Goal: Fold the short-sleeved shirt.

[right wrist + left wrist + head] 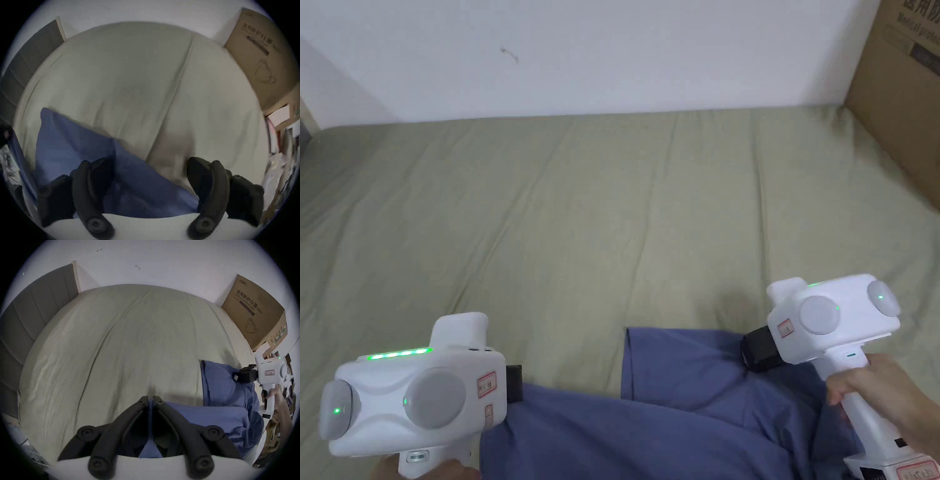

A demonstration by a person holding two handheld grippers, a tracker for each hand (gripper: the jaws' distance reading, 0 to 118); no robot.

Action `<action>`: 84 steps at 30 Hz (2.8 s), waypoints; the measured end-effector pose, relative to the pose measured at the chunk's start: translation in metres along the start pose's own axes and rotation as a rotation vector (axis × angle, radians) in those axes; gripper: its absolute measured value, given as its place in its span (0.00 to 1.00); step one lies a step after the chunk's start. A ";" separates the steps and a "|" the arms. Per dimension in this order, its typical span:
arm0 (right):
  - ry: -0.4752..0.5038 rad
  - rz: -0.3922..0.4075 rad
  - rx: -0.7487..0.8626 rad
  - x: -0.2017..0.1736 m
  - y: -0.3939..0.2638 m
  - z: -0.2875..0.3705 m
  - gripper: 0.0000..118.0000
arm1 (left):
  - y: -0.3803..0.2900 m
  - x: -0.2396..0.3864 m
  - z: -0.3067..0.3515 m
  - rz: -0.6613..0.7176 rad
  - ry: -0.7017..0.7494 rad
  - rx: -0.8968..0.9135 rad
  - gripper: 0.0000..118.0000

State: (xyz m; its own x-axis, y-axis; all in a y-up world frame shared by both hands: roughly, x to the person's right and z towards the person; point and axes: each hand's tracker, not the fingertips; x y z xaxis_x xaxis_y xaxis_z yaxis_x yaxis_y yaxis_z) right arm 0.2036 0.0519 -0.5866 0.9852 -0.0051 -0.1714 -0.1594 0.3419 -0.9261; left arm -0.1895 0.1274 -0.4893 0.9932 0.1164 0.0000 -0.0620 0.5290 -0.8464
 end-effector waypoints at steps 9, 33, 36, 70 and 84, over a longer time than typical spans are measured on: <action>-0.034 -0.057 0.053 0.000 -0.006 0.051 0.04 | 0.001 -0.001 0.023 -0.020 0.015 0.013 0.03; -0.206 -0.368 0.759 0.071 -0.039 0.470 0.04 | 0.098 0.022 0.321 -0.160 0.234 0.612 0.03; -0.170 -0.420 0.845 0.072 -0.033 0.492 0.04 | 0.117 0.029 0.342 -0.161 0.279 0.657 0.03; -0.193 -0.386 1.214 0.039 0.250 0.555 0.04 | 0.393 -0.028 0.348 0.087 0.275 1.013 0.03; -0.089 -0.439 0.616 0.079 0.184 0.217 0.04 | 0.244 -0.034 0.009 -0.037 0.358 0.418 0.03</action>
State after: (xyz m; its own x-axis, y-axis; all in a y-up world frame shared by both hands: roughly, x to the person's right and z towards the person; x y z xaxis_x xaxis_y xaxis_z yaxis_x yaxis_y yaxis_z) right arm 0.2655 0.3185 -0.6971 0.9556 -0.1951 0.2209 0.2867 0.7889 -0.5436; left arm -0.2391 0.2600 -0.6909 0.9625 -0.1632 -0.2169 0.0124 0.8246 -0.5655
